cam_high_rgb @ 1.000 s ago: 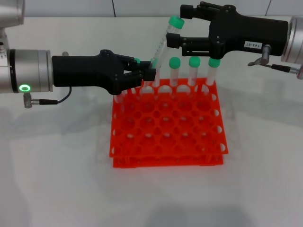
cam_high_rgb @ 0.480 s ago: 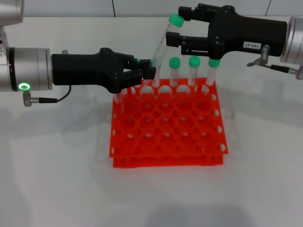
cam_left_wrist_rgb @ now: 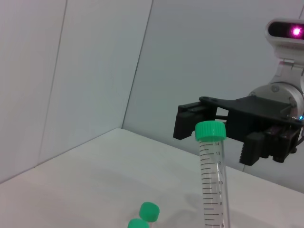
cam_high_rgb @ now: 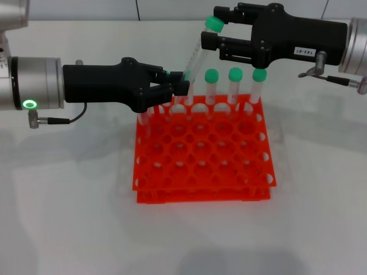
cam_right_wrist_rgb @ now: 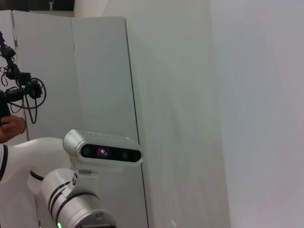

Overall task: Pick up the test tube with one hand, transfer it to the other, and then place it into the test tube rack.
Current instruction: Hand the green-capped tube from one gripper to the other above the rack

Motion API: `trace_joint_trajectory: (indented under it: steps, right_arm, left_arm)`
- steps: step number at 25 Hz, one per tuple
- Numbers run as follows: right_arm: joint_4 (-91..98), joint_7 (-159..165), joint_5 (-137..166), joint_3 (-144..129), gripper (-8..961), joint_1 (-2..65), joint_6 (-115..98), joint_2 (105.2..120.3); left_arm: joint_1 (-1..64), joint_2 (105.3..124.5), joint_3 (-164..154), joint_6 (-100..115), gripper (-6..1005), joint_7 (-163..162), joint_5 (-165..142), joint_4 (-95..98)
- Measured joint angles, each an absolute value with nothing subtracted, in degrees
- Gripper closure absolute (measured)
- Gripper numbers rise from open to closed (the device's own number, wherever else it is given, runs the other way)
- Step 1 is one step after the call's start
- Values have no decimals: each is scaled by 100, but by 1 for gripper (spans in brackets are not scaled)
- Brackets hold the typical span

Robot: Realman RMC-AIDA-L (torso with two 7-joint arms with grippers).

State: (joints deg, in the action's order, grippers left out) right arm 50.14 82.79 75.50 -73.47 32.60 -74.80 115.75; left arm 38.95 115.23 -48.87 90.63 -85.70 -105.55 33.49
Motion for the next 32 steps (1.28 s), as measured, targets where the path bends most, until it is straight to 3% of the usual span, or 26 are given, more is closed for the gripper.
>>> trace_joint_trajectory:
  steps: [2,7,12,18,32]
  right_arm:
    - [4979,8279,7549,-7340,217,3272,-7484,11575]
    - [4951,8279,7549,-7330,350,3288,-7485,11572]
    - [4948,8279,7542,-7319,353,3288,-7483,11566]
    - [4948,8279,7540,-7311,489,3295,-7470,11566]
    - [4949,8282,7536,-7313,606,3313,-7446,11566]
  left_arm:
    - [3906,11527,-4887,9069,903,-8570,-10556,3349]
    - [3911,11543,-4887,9071,905,-8570,-10561,3349]
    - [3909,11543,-4887,9071,908,-8559,-10564,3349]
    - [3896,11540,-4887,9077,911,-8513,-10556,3349]
    - [3893,11530,-4887,9079,917,-8491,-10551,3348]
